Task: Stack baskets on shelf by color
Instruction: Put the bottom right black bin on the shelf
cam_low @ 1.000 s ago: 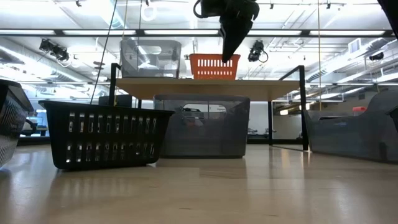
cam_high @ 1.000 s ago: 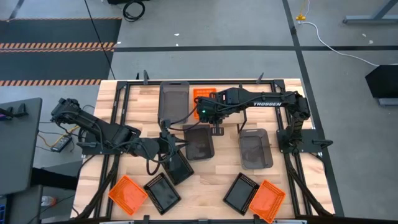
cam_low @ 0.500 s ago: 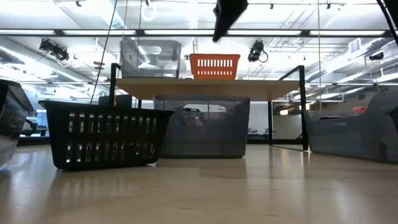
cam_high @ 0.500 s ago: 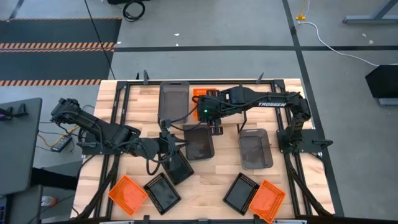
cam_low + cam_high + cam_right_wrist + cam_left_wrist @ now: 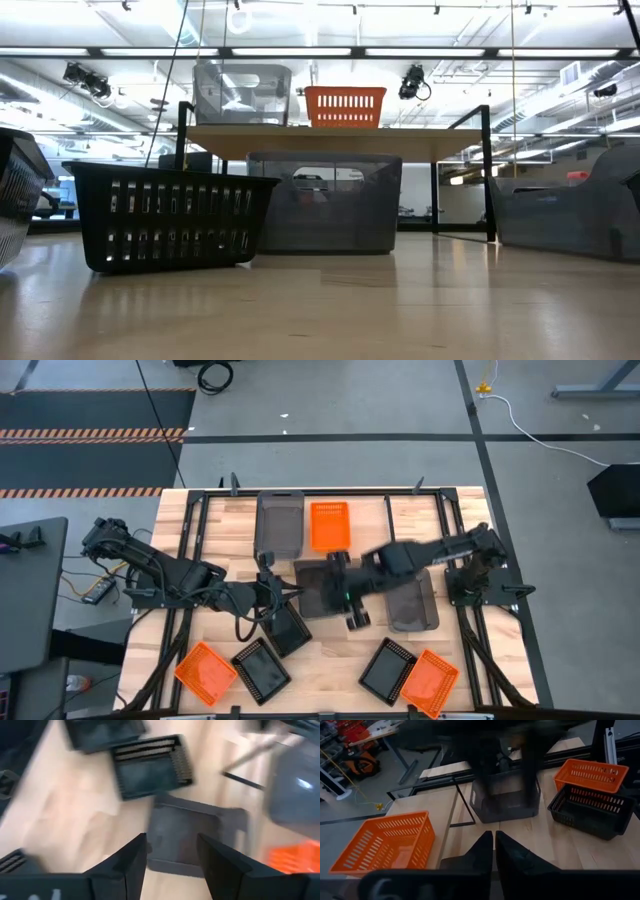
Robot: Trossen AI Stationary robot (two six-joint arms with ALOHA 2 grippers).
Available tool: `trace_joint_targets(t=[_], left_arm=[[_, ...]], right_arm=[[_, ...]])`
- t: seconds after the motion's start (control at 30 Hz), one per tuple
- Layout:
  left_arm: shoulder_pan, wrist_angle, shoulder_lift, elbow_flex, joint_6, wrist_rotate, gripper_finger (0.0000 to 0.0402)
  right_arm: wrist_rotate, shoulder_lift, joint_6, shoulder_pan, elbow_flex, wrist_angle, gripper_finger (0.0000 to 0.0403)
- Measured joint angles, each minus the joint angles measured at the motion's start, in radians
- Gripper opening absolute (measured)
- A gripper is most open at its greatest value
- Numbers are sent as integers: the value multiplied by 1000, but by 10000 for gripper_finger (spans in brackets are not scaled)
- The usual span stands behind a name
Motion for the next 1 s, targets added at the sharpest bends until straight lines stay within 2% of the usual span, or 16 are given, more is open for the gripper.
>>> trace_joint_targets(t=[0.3,0.5,0.7,1.0], left_arm=[[0,2,0,0,0,-2,34],[0,2,0,0,0,-2,27],[0,2,0,0,0,-2,29],[0,2,0,0,0,-2,31]], right_arm=[[-3,0,-2,120,-263,295,169],[-53,1,11,122,-432,530,163],[-58,1,-16,120,-587,779,160],[-86,1,-22,119,-750,1087,160]])
